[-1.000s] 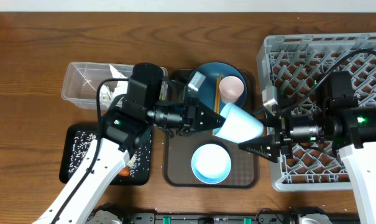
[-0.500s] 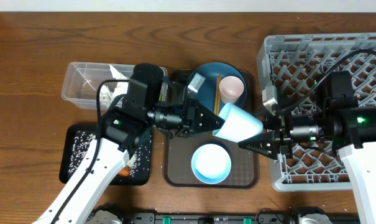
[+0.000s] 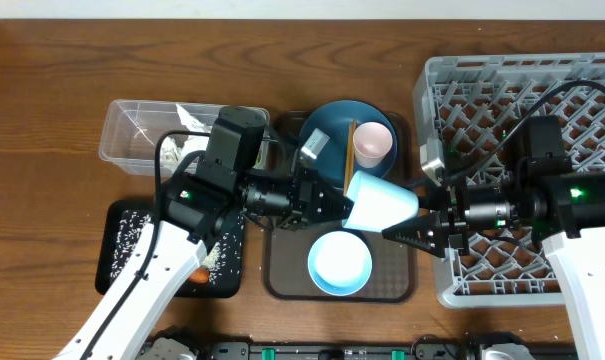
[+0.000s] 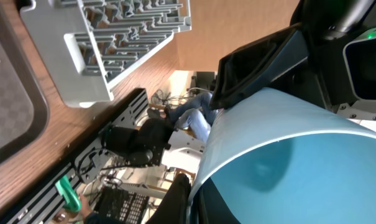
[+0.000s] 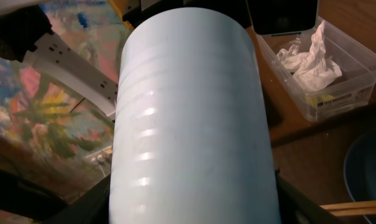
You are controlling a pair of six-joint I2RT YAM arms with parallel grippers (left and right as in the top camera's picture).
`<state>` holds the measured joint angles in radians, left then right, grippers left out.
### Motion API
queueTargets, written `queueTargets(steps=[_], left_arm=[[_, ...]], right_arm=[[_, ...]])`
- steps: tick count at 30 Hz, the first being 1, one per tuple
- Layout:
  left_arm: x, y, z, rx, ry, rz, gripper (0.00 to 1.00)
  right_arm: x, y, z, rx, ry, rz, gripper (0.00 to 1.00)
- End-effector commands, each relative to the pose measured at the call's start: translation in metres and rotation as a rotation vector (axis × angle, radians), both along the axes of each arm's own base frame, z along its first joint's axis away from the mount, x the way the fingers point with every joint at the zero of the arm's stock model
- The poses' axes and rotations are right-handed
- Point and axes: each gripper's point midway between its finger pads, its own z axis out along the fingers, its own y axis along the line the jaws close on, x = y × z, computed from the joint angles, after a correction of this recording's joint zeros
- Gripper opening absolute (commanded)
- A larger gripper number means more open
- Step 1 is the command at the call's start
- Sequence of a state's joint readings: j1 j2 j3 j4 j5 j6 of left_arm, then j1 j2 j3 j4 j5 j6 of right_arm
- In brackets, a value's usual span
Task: Sort waste into correct bins and load items into the dishwasher rack
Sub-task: 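Hand the light-blue cup from the left gripper to the right gripper, then carry the light-blue cup right and place it in the dish rack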
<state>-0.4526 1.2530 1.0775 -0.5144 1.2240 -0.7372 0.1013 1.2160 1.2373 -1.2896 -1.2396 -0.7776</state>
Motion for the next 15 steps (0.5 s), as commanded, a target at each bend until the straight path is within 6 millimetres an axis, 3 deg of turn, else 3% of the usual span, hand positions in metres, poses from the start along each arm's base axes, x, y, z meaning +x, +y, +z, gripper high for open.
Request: queueTargets(steps=[1,15], left_arm=[[-0.014,0.004,-0.014,0.022,0.014,-0.041,0.06],[-0.019,0.009,-0.037,0.137,0.038,-0.014,0.07]], right_arm=[[0.012,-0.007,0.014,0.03,-0.058,-0.04,0.34],[0.018,-0.007,0.015,0.03,-0.068,-0.053,0.32]])
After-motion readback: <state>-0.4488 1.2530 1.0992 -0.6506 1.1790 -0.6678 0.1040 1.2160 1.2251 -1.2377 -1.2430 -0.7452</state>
